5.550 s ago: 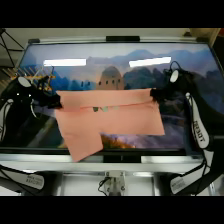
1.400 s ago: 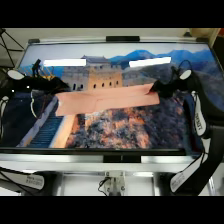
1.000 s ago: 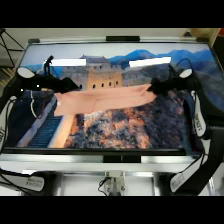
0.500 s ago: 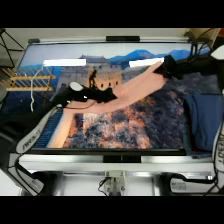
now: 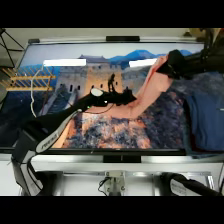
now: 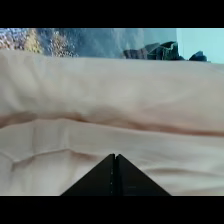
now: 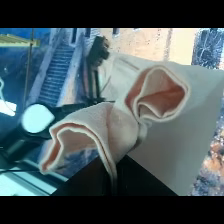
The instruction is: Fold the shirts.
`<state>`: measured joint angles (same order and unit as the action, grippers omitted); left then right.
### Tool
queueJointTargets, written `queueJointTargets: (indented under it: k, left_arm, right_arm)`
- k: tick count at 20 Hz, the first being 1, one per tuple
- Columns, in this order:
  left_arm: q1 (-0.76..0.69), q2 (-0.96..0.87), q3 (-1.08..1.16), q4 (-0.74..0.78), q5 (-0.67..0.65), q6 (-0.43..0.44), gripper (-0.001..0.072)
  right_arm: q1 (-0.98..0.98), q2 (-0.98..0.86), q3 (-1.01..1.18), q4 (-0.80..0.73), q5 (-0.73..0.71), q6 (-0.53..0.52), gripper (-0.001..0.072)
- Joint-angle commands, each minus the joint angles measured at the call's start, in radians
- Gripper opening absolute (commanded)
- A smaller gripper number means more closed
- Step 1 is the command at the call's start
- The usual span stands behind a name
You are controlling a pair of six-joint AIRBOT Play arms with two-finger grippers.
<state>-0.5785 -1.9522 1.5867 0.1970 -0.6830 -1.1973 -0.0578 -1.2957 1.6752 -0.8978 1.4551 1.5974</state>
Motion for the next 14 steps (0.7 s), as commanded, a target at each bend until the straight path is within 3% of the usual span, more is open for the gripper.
queueJointTargets:
  k: [1,4,6,10,14]
  left_arm:
    - [0.127,0.122,-0.026,0.312,-0.112,-0.097,0.0038]
    - [0.314,0.312,-0.035,0.590,-0.181,-0.182,0.0038]
    - [0.452,0.429,-0.035,0.668,-0.214,-0.208,0.0039]
    - [0.702,0.609,-0.035,0.671,-0.308,-0.208,0.0040]
    - [0.836,0.727,-0.035,0.672,-0.419,-0.203,0.0040]
  right_arm:
    - [0.014,-0.026,0.000,-0.042,-0.041,0.013,0.0060]
    - [0.101,-0.107,0.000,-0.030,-0.122,-0.024,0.0060]
    - [0.190,-0.166,0.000,-0.011,-0.209,-0.043,0.0060]
    - [0.377,-0.325,0.000,-0.010,-0.399,-0.050,0.0060]
    - [0.520,-0.513,0.000,0.085,-0.583,-0.050,0.0060]
